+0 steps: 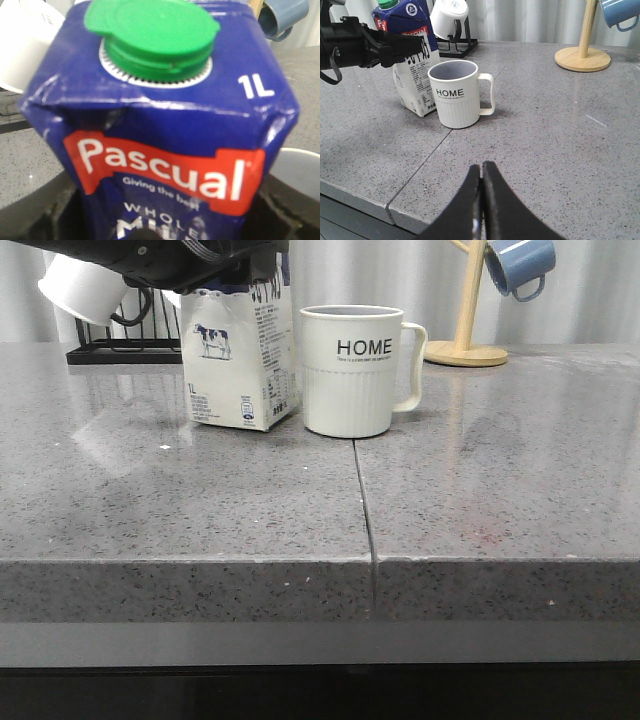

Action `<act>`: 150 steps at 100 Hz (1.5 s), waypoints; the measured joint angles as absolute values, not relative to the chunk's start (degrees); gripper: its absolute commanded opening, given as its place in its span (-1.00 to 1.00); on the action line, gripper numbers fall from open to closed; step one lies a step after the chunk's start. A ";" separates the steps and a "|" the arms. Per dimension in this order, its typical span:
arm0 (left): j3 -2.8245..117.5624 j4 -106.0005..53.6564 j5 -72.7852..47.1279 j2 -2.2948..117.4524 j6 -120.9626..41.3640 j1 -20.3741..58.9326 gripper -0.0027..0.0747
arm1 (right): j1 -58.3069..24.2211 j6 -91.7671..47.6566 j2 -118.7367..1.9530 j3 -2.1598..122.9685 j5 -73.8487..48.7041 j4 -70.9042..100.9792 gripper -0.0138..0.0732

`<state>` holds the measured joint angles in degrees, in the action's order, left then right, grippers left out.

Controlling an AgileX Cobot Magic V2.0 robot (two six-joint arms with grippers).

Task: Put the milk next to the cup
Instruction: 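Carry the milk carton with the left gripper beside the mug, lower it, then open the left gripper and lift it away from the carton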

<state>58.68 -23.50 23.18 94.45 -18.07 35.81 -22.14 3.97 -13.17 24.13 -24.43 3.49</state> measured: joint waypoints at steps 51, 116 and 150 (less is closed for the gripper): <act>58.88 -25.02 23.36 94.66 -18.20 35.97 0.90 | -22.14 3.97 -13.17 24.13 -24.43 3.49 -0.83; 47.04 -24.07 21.38 83.20 -18.20 36.89 0.71 | -22.14 3.97 -13.17 24.13 -24.43 3.49 -0.83; 40.17 -8.41 12.17 67.45 -7.80 29.48 -0.28 | -22.14 3.97 -13.17 24.13 -24.43 3.49 -0.83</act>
